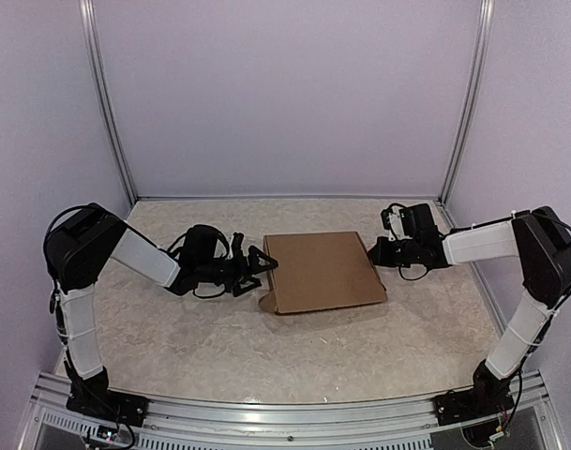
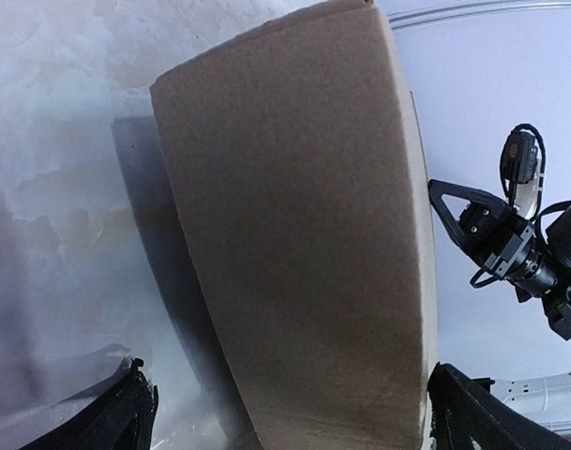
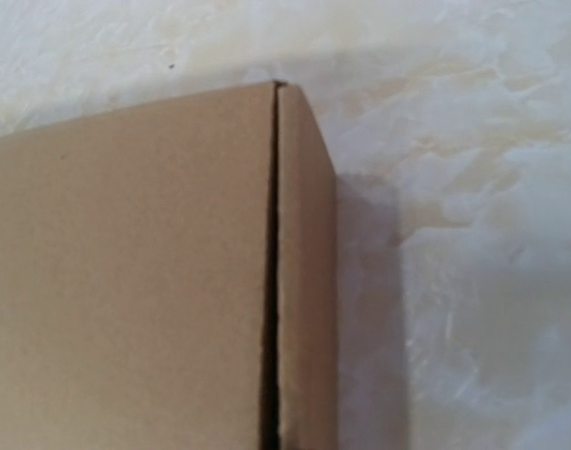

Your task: Fold the paper box

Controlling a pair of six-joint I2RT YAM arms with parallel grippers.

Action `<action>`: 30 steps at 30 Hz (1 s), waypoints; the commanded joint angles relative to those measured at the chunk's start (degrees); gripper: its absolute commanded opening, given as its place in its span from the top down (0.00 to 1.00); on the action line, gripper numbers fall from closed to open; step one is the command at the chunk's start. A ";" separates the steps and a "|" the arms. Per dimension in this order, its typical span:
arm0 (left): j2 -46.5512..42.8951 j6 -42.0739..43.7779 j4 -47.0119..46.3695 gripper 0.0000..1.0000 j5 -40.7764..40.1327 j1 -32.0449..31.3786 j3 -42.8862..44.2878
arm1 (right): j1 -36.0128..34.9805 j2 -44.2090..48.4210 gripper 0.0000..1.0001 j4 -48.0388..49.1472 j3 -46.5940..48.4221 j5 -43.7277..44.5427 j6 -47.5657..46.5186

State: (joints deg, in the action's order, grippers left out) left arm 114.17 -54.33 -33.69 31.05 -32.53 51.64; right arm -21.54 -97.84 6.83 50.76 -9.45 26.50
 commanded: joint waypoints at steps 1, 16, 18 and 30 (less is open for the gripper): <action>2.55 -4.98 -6.42 0.01 2.39 0.37 1.72 | 1.31 -0.61 1.00 -7.01 -3.15 0.38 -1.51; 6.03 -14.47 -17.53 0.06 6.28 -0.24 4.17 | 1.54 -0.54 1.00 -7.00 -3.74 -0.61 -1.98; 6.27 -15.18 -18.34 0.07 6.45 -0.33 4.17 | 1.65 -0.42 1.00 -7.01 -3.89 -0.50 -2.09; 7.18 -17.25 -19.48 0.21 7.39 -1.30 5.24 | 1.83 0.58 1.00 -5.28 -5.04 -0.46 -2.08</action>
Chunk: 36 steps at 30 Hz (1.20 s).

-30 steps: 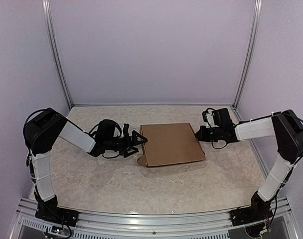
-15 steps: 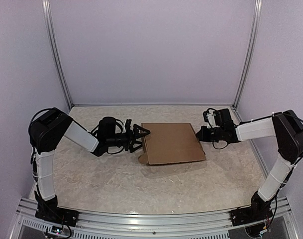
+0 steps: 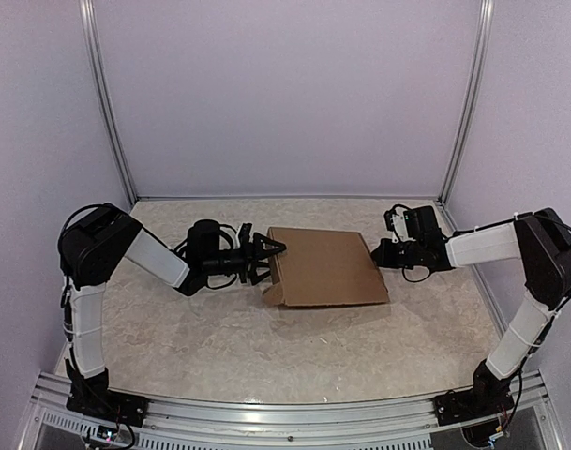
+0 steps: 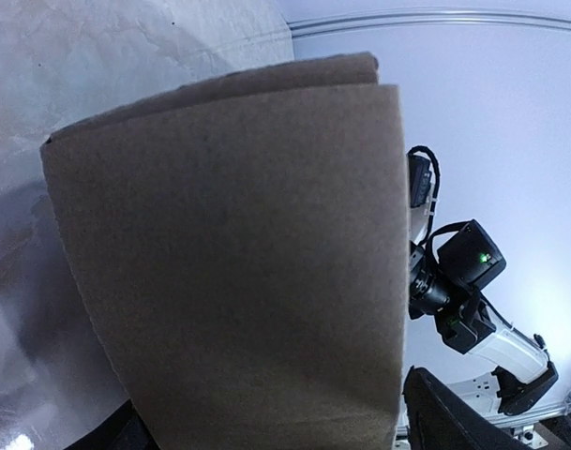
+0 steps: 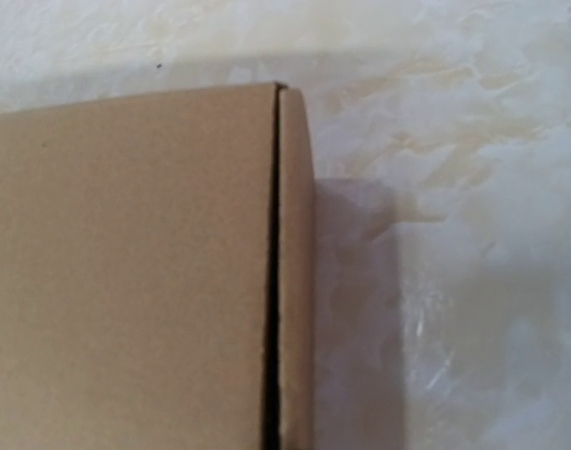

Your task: Fold the paper box

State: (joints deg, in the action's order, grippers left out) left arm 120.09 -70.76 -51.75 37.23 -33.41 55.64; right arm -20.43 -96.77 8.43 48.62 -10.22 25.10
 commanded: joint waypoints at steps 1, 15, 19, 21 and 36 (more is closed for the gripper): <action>1.28 -0.91 -1.43 0.24 1.18 -0.43 1.15 | 0.67 -0.40 1.00 -6.79 -2.98 0.31 -0.67; 0.14 -1.89 -1.85 0.57 2.07 0.04 0.32 | 0.65 4.06 0.87 -7.31 -2.35 -2.12 -2.26; -2.13 -1.98 -0.79 0.62 2.18 0.89 -1.63 | 0.69 9.86 0.69 -7.92 -1.74 -3.30 -3.32; -3.54 -2.20 -0.48 0.63 2.23 1.05 -2.92 | 0.60 13.43 0.64 -8.07 -1.37 -3.68 -4.39; -17.47 -6.78 -3.43 0.80 7.43 3.18 -14.87 | -2.44 31.87 0.00 -13.24 1.74 -8.90 -16.09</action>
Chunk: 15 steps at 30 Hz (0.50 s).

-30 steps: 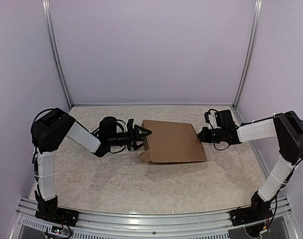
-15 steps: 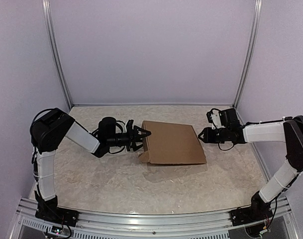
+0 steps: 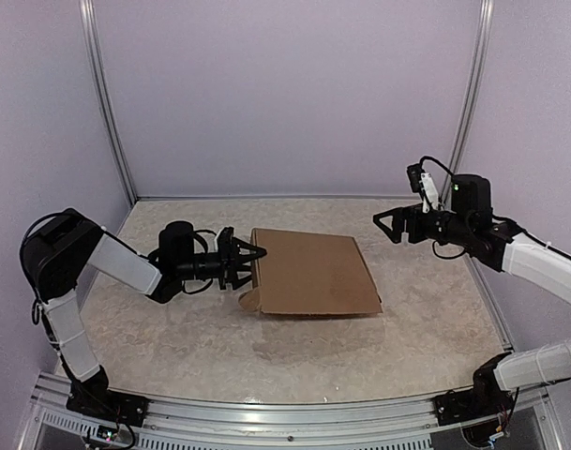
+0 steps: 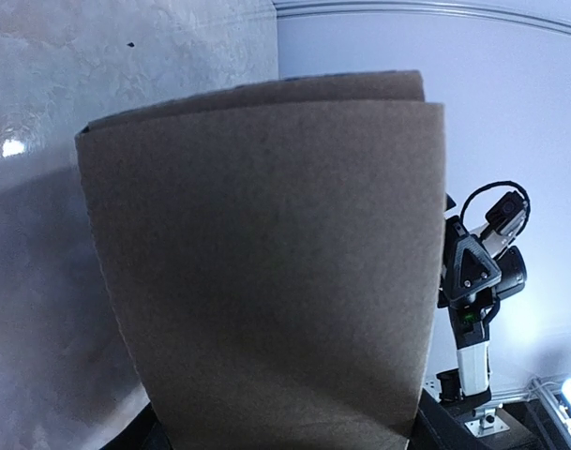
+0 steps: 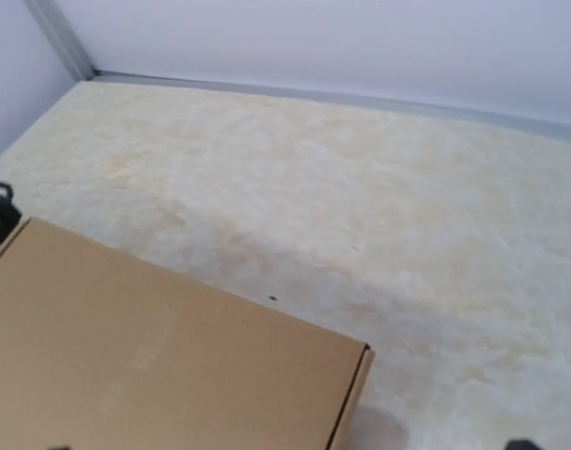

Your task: Fold the paper box

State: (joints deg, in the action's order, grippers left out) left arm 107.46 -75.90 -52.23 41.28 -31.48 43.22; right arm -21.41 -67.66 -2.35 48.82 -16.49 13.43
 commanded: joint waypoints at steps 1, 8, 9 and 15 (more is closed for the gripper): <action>-6.44 -1.82 -2.86 0.81 4.06 1.56 -3.21 | -1.85 3.32 0.00 -2.41 1.75 -3.53 -5.37; -14.46 -5.27 -5.15 0.90 11.86 5.11 -9.65 | -6.67 5.79 0.00 0.41 1.50 -11.79 -15.63; -15.66 -5.60 -5.23 0.92 13.10 5.67 -10.36 | -7.58 5.86 0.00 0.35 1.58 -12.78 -16.57; -23.48 -6.29 -3.03 1.00 19.64 9.62 -15.25 | -10.06 5.32 0.00 -1.66 3.76 -21.12 -23.09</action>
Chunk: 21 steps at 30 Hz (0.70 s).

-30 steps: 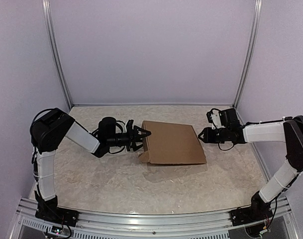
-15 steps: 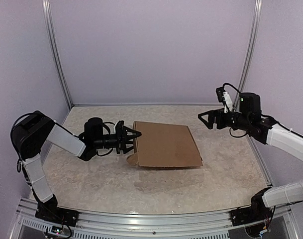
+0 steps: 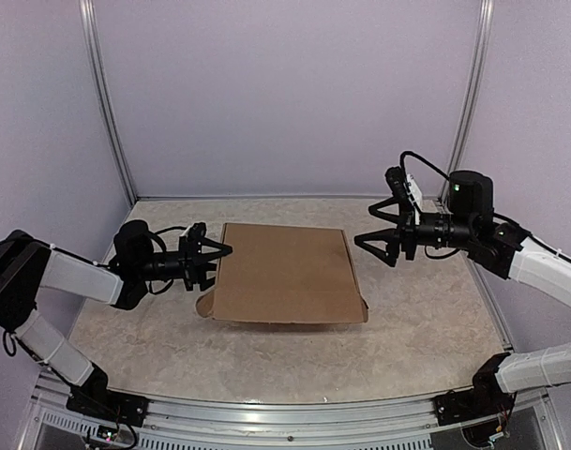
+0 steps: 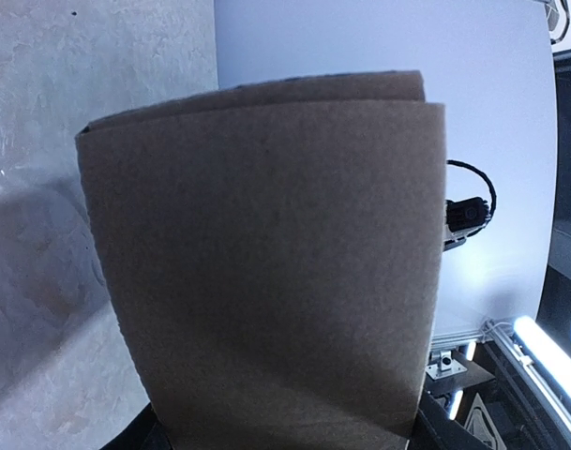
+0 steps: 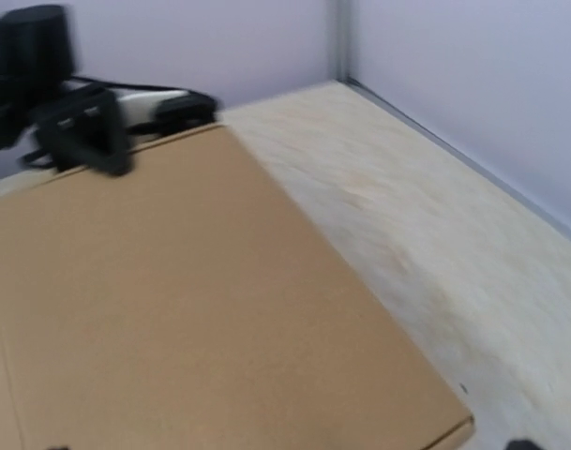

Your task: Fold the paper box

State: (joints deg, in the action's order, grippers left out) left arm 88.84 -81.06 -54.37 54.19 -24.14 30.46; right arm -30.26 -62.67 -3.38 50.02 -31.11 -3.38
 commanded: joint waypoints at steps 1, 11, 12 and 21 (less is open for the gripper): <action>-6.37 -1.46 -0.82 1.00 7.71 3.06 -3.35 | -1.41 0.54 0.00 -0.88 2.70 -7.03 -7.43; -17.46 5.05 12.09 1.00 13.87 7.54 -8.32 | -8.10 -0.16 0.00 -6.31 4.53 -11.14 -23.22; -17.97 5.53 13.01 1.00 13.87 7.53 -8.35 | -11.11 -0.16 0.00 -8.94 4.91 -5.58 -28.85; -22.42 6.66 16.64 1.00 14.06 7.06 -8.48 | -25.52 9.45 0.00 6.05 -10.08 23.64 -56.68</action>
State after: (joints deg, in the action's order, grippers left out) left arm 68.12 -76.29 -40.05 66.70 -17.06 21.91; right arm -51.35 -57.14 -3.14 44.64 -22.22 -44.40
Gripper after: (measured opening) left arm 0.628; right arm 0.995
